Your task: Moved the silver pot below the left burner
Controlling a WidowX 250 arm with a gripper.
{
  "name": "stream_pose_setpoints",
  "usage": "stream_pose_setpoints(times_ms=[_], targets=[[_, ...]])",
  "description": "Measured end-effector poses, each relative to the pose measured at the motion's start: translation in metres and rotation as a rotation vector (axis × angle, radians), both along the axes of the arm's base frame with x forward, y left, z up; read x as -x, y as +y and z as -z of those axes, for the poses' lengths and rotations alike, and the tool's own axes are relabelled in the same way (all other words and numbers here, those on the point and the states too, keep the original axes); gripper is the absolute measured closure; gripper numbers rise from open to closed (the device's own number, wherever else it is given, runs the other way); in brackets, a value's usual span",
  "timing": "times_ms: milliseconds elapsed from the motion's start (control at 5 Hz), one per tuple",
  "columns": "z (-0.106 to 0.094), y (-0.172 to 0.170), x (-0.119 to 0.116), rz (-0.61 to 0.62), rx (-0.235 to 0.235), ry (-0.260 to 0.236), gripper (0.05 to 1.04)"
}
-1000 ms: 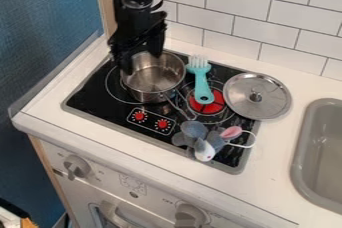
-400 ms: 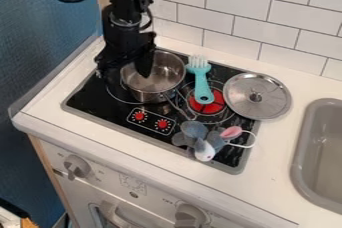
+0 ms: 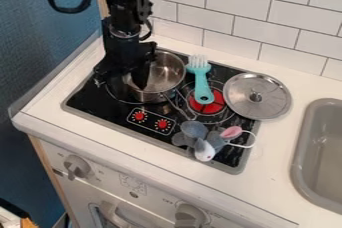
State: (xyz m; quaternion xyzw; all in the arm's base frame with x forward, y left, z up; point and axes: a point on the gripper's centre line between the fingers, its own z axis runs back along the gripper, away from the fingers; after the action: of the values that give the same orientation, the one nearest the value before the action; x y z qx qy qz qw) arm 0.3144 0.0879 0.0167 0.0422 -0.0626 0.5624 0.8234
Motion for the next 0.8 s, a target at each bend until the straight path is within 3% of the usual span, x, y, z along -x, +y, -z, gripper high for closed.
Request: stream_pose_setpoints(times_ms=[200,400,800], targets=[[0.002,-0.004,0.000,0.012,0.016,-0.010,0.775],[0.006,-0.009,0.002,0.015,0.041,-0.024,0.963],[-0.002,-0.019,0.003,0.034,0.097,-0.073,0.999]])
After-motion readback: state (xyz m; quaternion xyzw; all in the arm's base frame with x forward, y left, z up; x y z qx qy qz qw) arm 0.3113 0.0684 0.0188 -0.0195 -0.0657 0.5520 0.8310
